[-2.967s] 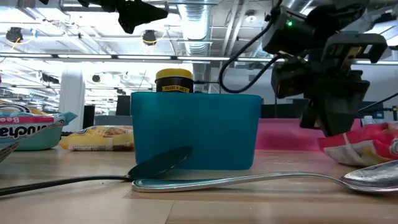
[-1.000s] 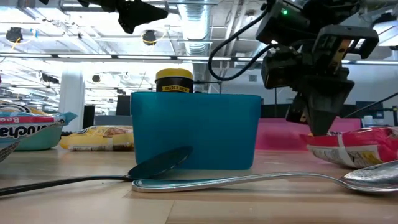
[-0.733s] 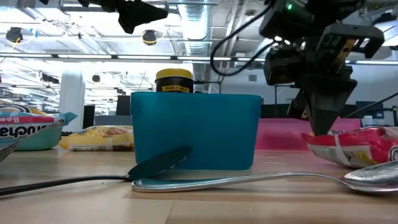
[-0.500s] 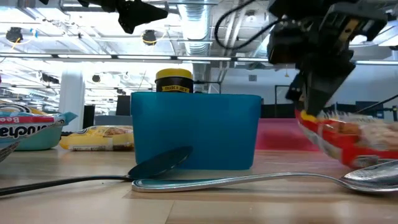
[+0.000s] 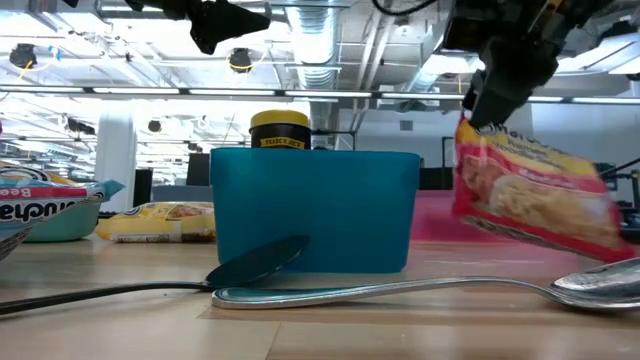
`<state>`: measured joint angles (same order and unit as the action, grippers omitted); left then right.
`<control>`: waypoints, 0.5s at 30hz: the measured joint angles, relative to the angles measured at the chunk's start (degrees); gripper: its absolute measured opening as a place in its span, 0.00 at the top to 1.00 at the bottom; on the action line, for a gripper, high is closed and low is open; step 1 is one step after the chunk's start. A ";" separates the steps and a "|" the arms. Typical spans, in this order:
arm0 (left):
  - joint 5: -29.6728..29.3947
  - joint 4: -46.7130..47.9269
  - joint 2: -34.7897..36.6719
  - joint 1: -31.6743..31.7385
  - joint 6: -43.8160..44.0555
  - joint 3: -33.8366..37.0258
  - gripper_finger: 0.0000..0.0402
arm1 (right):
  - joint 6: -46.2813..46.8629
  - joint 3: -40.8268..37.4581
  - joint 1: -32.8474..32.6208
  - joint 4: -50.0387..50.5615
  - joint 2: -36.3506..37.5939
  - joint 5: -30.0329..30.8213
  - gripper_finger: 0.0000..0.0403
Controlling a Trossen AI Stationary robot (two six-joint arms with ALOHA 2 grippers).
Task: Pick & Place Food Item
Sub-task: Put the red noodle pack into the red bin
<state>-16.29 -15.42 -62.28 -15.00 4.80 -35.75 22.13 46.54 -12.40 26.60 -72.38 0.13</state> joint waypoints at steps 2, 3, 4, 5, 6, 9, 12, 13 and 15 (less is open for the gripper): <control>0.00 -0.01 -0.01 0.00 0.00 0.00 0.28 | -0.29 0.00 0.05 0.12 1.21 1.22 1.00; 0.00 -0.02 -0.01 -0.01 -0.02 0.00 0.28 | -0.78 0.00 0.18 0.12 1.85 2.00 1.00; 0.00 0.00 0.00 -0.01 -0.02 0.00 0.28 | -1.43 0.00 0.28 0.10 2.42 2.81 1.00; 0.00 0.00 0.00 -0.01 -0.02 0.00 0.28 | -1.97 0.00 0.48 0.06 3.02 3.39 1.00; 0.00 -0.02 0.00 -0.02 -0.02 0.00 0.28 | -2.43 0.00 0.67 0.06 3.55 4.16 1.00; 0.00 -0.01 -0.01 -0.01 -0.01 0.00 0.28 | -3.84 0.00 1.67 0.00 5.36 6.33 1.00; 0.00 0.00 -0.01 0.00 -0.01 0.00 0.28 | -5.59 0.00 3.09 -0.48 7.31 7.84 1.00; 0.00 0.00 0.00 0.00 -0.01 0.00 0.28 | -6.26 0.00 3.68 -0.96 7.92 7.93 1.00; 0.00 0.00 0.00 -0.02 -0.02 0.00 0.28 | -7.81 0.00 4.96 -2.31 9.27 7.93 1.00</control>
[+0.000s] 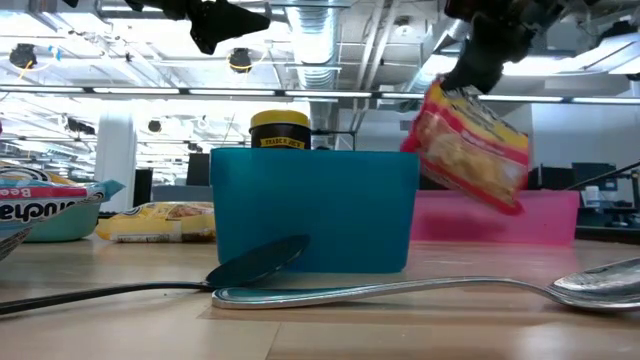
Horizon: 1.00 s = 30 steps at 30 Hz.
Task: Pick & Place Food Item
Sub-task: Put the red noodle pack into the red bin
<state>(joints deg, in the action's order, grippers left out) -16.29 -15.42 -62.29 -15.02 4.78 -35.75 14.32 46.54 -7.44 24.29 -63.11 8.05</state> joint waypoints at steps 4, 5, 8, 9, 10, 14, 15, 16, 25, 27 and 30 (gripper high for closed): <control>0.00 0.00 -0.01 0.02 0.00 0.00 0.28 | -3.09 0.00 3.08 -2.51 2.33 1.18 1.00; 0.00 -0.02 -0.01 0.00 0.00 0.00 0.28 | -3.71 0.00 3.93 -2.80 2.79 2.02 1.00; 0.00 -0.01 0.00 0.00 0.00 0.00 0.28 | -4.28 0.00 6.95 -3.50 3.97 4.60 1.00; 0.00 -0.01 0.00 0.01 0.00 0.00 0.28 | -4.28 0.00 8.08 -3.72 4.24 5.33 1.00; 0.00 0.00 0.00 0.02 0.00 0.00 0.28 | -4.29 0.00 9.24 -3.81 4.42 5.55 1.00; 0.00 0.00 -0.02 0.00 0.00 0.00 0.28 | -4.28 0.00 13.84 -4.21 4.46 5.57 1.00; 0.00 0.00 0.00 0.02 0.00 0.00 0.28 | -4.24 0.00 15.00 -4.25 4.31 5.57 1.00; 0.00 0.00 -0.01 0.02 0.00 0.00 0.28 | -4.02 0.00 16.06 -4.37 4.04 5.57 1.00; 0.00 0.00 -0.02 0.02 0.00 0.00 0.28 | -0.24 -0.04 22.37 -4.24 3.80 5.52 1.00; 0.00 0.00 0.00 0.01 0.00 0.00 0.28 | 1.14 -0.04 23.05 -4.17 3.80 5.45 1.00; 0.00 -0.02 0.00 0.02 0.00 0.00 0.28 | 3.91 -0.04 23.58 -4.17 3.80 5.35 1.00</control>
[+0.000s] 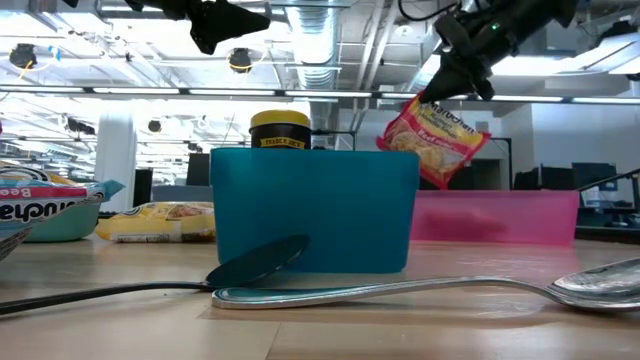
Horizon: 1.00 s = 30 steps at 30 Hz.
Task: Pick & Place Food Item
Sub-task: Put the red noodle pack into the red bin
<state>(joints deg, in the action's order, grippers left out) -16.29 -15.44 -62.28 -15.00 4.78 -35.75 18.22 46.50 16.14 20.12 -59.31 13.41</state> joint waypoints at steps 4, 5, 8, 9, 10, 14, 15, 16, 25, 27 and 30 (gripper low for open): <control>0.00 0.02 0.00 0.00 0.00 0.00 0.28 | 4.75 0.00 0.18 0.05 0.00 0.04 1.00; 0.00 0.02 -0.01 0.00 0.00 0.00 0.28 | 5.91 0.00 0.19 0.18 0.00 0.04 1.00; 0.00 0.00 0.00 0.00 0.00 0.00 0.28 | 10.49 0.00 0.79 0.56 -0.02 0.05 1.00; 0.00 0.00 0.00 0.00 0.00 0.00 0.28 | 12.02 0.01 1.15 0.51 -0.23 0.08 1.00; 0.00 0.00 -0.01 -0.02 0.00 0.00 0.28 | 13.15 0.03 1.53 0.23 -0.65 0.17 1.00; 0.00 0.01 -0.02 0.00 0.00 0.00 0.28 | 16.83 0.06 4.03 0.18 -2.93 0.26 1.00; 0.00 0.02 0.00 -0.01 0.00 0.00 0.28 | 17.69 0.07 4.77 0.21 -4.04 0.40 1.00; 0.00 0.00 -0.01 -0.01 0.00 0.00 0.28 | 18.28 0.05 5.46 0.32 -5.11 0.42 1.00; 0.00 0.03 -0.01 0.00 0.00 0.00 0.28 | 23.53 0.04 11.91 0.32 -8.90 -1.93 1.00; 0.00 0.02 0.00 -0.02 0.00 0.00 0.28 | 25.07 0.04 12.80 0.16 -8.90 -3.24 1.00; 0.00 0.02 -0.01 0.00 0.00 0.00 0.28 | 26.93 0.04 13.77 -0.72 -8.90 -5.37 1.00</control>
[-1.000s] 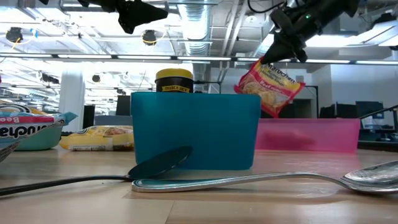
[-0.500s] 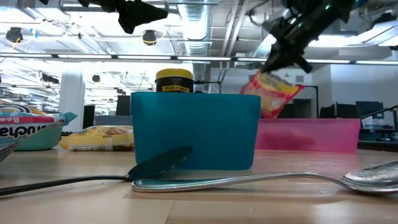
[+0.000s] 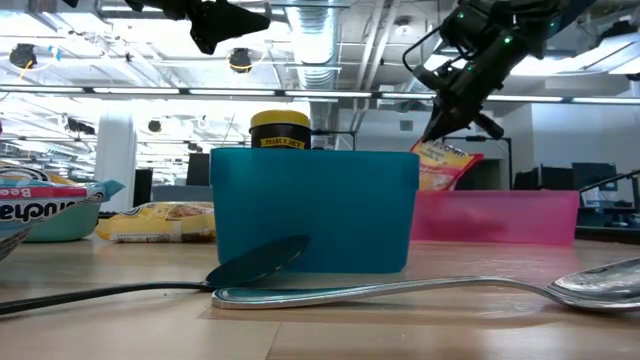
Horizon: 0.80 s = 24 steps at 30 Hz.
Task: Pick & Place Food Item
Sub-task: Put the red noodle pack into the red bin
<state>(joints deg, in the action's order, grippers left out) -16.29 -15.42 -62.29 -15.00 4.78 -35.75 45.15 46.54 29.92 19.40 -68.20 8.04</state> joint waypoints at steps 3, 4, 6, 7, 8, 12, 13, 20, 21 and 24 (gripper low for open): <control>0.00 0.00 0.00 0.00 0.00 0.00 0.28 | 1.95 0.00 0.65 -0.58 -0.02 -1.80 1.00; 0.00 0.00 -0.01 0.00 0.00 0.00 0.28 | 2.44 0.00 0.65 -0.82 -0.02 -1.96 1.00; 0.00 0.00 0.01 0.00 0.00 0.00 0.28 | 3.54 0.00 0.65 -1.21 -0.02 -2.02 1.00; 0.00 0.00 0.01 -0.02 0.00 0.00 0.28 | 3.99 0.00 0.65 -1.75 -0.04 -2.04 1.00; 0.00 0.00 0.00 -0.01 0.00 0.00 0.28 | 4.52 0.00 0.65 -2.48 -0.04 -2.06 1.00; 0.00 0.02 0.01 -0.02 0.00 0.00 0.28 | 6.47 0.00 0.65 -3.65 -0.04 -2.04 1.00; 0.00 0.02 0.00 -0.01 0.00 0.00 0.28 | 6.99 0.00 0.65 -3.58 -0.04 -2.03 1.00; 0.00 0.24 0.01 -0.02 0.00 0.00 0.28 | 10.79 -0.02 -0.93 -2.35 -0.55 2.45 1.00; 0.00 0.22 0.01 0.00 0.00 0.00 0.28 | 11.31 -0.02 -1.27 -2.03 -0.55 3.16 1.00; 0.00 0.22 0.01 -0.01 -0.02 0.00 0.28 | 11.97 -0.02 -1.90 -1.68 -0.55 3.90 1.00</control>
<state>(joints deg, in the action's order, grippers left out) -16.29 -15.20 -62.28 -15.02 4.76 -35.75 57.12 46.52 28.02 17.72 -68.75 11.94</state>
